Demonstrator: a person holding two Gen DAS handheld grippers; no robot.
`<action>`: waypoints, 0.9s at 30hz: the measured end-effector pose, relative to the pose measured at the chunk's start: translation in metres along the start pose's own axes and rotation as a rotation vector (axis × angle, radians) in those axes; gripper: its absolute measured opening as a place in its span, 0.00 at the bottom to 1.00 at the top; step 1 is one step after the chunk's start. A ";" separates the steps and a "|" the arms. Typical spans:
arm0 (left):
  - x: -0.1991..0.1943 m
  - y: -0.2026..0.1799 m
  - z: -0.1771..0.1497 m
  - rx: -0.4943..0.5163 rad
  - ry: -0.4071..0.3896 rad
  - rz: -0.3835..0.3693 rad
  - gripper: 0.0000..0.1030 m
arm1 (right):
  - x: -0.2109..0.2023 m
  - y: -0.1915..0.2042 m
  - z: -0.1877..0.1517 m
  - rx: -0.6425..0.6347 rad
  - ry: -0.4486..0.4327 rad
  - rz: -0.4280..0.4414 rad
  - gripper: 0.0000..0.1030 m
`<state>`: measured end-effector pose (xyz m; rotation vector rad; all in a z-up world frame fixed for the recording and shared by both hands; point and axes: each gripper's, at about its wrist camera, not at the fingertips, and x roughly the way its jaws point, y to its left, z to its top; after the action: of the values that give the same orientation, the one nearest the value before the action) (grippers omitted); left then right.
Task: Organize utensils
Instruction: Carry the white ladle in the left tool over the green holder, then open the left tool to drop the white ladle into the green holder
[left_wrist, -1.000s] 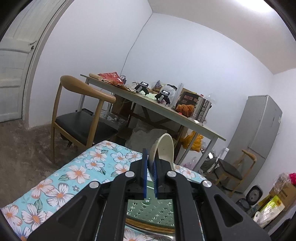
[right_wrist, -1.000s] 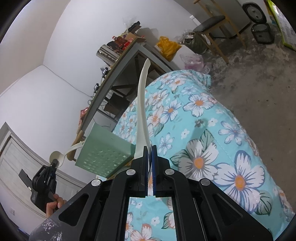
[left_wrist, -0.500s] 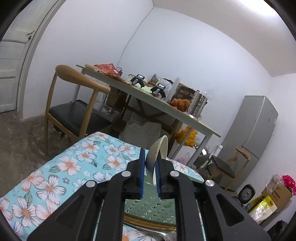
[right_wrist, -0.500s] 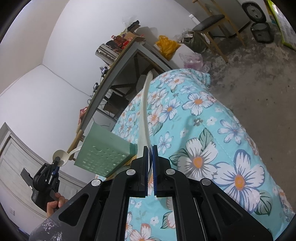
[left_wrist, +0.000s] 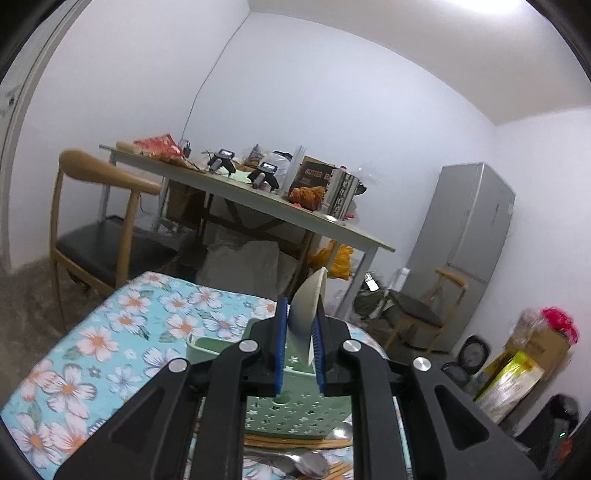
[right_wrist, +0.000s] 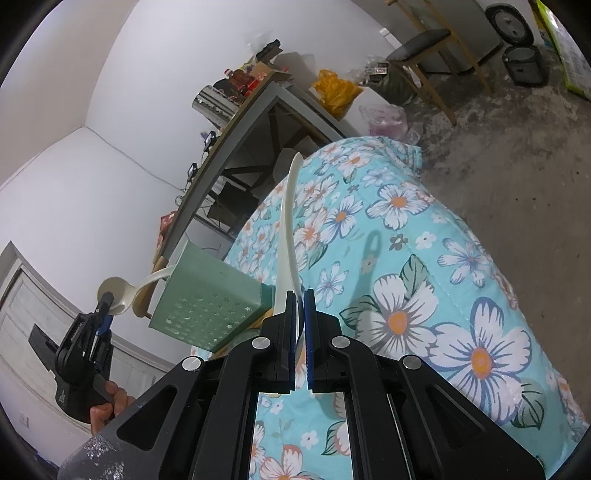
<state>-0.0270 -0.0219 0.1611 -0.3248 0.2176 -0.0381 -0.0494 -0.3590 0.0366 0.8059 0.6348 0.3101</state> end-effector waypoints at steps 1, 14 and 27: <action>0.001 -0.002 -0.001 0.015 -0.003 0.022 0.12 | 0.000 0.000 0.000 0.001 0.002 0.001 0.04; 0.018 -0.005 -0.011 0.055 0.049 0.013 0.20 | 0.001 -0.004 0.002 0.020 0.015 0.014 0.04; 0.013 -0.016 -0.014 0.074 0.035 -0.030 0.40 | 0.004 -0.004 0.001 0.030 0.020 0.018 0.04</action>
<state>-0.0177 -0.0422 0.1510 -0.2537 0.2452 -0.0812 -0.0456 -0.3608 0.0327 0.8391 0.6522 0.3260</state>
